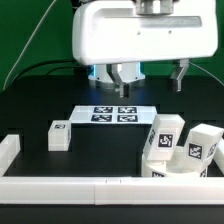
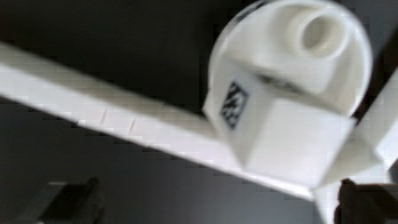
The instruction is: Assemble stool
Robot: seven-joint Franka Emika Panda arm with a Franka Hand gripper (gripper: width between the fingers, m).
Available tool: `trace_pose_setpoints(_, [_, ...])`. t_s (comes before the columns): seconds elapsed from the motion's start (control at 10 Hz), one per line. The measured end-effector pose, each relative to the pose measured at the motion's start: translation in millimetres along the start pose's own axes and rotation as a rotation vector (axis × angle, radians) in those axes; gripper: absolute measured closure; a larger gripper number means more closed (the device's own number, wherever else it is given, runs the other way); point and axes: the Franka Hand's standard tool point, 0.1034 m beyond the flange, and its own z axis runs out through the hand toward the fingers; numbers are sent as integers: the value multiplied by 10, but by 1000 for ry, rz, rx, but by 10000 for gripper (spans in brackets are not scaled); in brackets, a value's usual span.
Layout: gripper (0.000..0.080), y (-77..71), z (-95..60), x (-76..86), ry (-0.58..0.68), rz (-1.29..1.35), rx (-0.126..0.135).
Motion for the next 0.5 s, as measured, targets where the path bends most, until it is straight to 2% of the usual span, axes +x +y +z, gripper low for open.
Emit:
trace_pose_setpoints(0.1, [150, -27, 9, 21, -50, -2, 14])
trace_pose_setpoints(0.5, [150, -23, 29, 37, -52, 0, 16])
